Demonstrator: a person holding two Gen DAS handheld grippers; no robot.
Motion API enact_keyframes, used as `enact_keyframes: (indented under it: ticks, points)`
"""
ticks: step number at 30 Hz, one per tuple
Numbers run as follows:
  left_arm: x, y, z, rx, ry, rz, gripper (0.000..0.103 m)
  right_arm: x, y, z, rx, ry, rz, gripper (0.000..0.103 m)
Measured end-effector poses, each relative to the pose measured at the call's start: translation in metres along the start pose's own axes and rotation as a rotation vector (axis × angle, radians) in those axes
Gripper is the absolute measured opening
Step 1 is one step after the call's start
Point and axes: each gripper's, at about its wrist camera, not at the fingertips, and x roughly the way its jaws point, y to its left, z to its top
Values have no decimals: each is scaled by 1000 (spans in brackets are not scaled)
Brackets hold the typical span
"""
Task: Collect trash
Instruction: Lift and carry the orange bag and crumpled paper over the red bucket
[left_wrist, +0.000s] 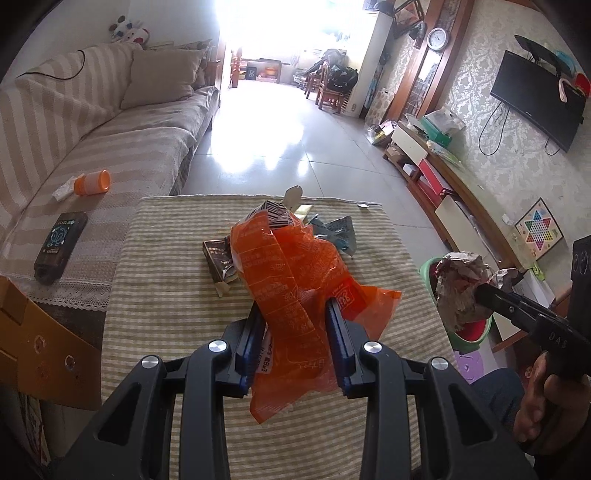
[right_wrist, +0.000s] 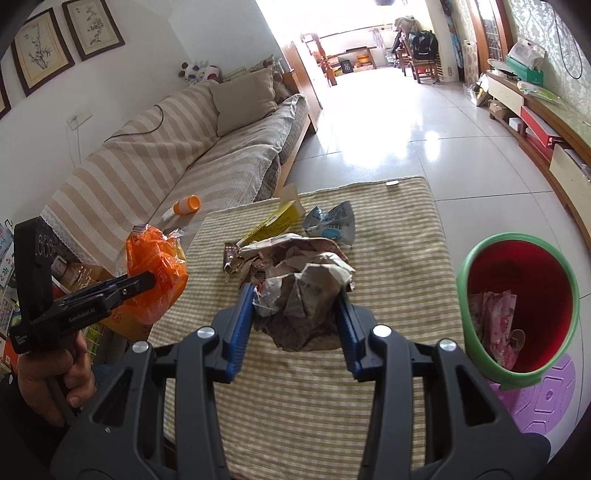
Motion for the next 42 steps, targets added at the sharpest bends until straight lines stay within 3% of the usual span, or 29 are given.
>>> enact_keyframes:
  ticks: [17,31,42]
  points:
    - [25,-102,26,145,19,-93,30,-51,-88,5,128,-96,-83,41]
    - [82,-232,46,297,64,-234,30,-90,-200,4,243,-143,-229,41]
    - [133,-301,40,385,138,-283,30,-98,-257,3,288,-151,-264,41]
